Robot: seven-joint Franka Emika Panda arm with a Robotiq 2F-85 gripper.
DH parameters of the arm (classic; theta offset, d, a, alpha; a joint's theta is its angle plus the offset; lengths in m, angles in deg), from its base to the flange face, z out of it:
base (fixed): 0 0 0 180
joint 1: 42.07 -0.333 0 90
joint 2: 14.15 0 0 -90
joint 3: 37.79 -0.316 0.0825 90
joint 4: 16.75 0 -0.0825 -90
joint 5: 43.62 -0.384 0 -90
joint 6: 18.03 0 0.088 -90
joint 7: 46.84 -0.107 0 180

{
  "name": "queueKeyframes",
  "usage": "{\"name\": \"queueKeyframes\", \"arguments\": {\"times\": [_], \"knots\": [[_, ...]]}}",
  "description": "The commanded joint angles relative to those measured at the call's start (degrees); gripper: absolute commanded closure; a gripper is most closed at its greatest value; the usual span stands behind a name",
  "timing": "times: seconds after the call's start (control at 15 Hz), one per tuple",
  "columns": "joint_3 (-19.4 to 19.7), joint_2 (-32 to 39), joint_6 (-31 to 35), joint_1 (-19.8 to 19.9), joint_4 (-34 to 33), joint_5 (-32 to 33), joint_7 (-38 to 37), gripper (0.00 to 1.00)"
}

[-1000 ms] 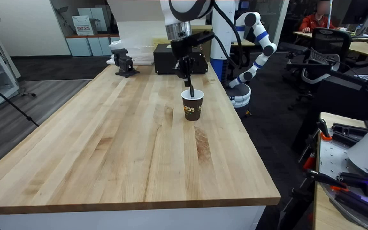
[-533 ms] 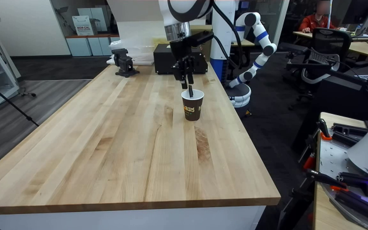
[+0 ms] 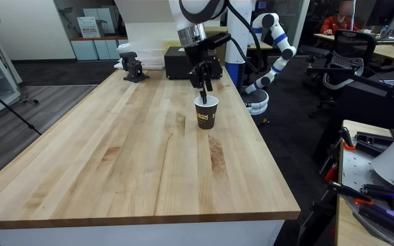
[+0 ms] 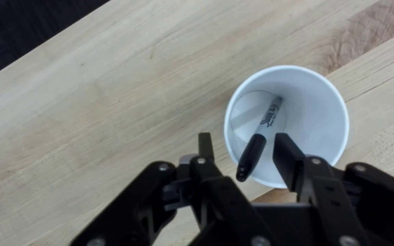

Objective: Put the marker on the table

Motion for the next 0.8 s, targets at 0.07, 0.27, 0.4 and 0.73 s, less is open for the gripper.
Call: {"name": "queueKeyframes", "arguments": {"times": [0.07, 0.27, 0.4, 0.73], "knots": [[0.0, -0.4, -3.0, 0.0, -1.0, 0.5, 0.4, 0.84], [0.1, -0.5, -2.9, -0.1, -1.3, 0.6, 0.3, 1.0], [0.1, -0.3, -3.0, -0.2, -1.7, 0.8, 0.3, 0.67], [0.1, 0.1, -3.4, -0.2, -2.4, 0.7, 0.3, 0.5]]}}
